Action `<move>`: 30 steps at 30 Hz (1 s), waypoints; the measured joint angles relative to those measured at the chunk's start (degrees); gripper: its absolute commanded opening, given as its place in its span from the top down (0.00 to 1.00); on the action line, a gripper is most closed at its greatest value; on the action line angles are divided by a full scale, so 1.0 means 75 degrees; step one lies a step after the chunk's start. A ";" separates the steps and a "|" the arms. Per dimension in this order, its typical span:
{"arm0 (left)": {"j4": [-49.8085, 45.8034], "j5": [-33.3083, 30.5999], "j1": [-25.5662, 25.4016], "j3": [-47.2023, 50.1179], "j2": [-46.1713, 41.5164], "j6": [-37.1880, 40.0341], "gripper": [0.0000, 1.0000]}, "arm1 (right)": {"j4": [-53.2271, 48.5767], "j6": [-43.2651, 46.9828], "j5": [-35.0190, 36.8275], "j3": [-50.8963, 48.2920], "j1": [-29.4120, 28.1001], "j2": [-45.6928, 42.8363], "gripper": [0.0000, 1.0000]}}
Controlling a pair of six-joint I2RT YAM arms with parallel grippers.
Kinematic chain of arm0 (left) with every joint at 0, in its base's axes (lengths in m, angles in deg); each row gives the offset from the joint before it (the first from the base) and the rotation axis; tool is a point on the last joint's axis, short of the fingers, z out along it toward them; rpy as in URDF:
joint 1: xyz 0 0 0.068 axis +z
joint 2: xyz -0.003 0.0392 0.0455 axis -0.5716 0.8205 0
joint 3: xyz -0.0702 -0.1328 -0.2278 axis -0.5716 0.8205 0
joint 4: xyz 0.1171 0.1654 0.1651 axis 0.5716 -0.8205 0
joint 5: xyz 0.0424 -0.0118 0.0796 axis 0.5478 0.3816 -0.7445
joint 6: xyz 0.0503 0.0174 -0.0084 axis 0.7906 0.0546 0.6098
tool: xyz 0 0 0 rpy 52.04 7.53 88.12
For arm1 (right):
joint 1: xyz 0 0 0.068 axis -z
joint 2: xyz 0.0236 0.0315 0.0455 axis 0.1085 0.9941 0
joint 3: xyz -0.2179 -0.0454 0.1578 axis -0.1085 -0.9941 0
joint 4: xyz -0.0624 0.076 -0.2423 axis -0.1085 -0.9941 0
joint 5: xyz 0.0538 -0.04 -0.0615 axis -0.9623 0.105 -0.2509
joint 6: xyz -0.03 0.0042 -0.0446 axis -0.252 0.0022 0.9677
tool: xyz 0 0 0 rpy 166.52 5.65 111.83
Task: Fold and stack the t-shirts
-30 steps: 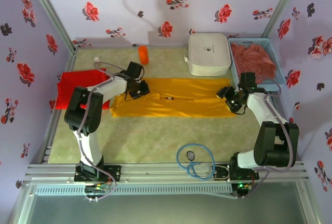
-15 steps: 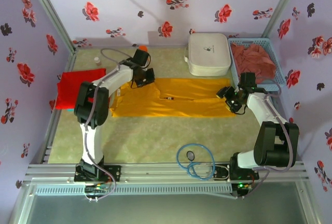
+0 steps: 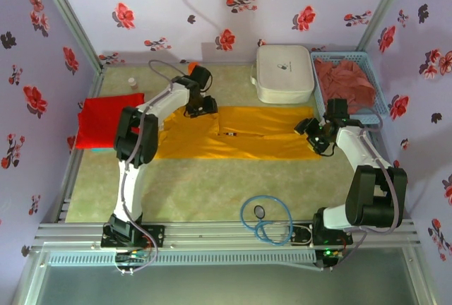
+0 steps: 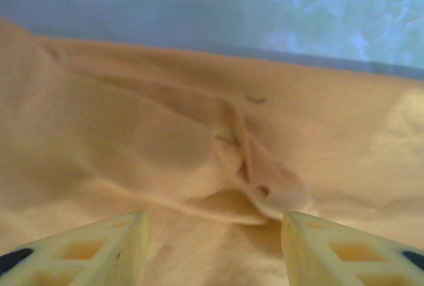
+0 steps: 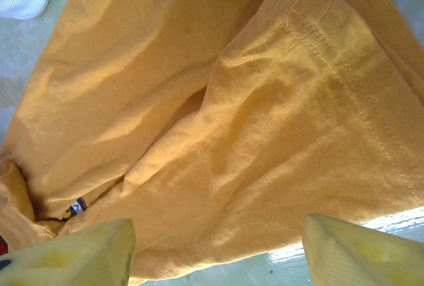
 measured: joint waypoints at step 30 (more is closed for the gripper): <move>-0.0102 -0.0210 0.0478 0.2495 -0.1075 0.0085 0.49 | -0.1145 0.1399 0.3197 0.3075 -0.2232 0.4194 0.66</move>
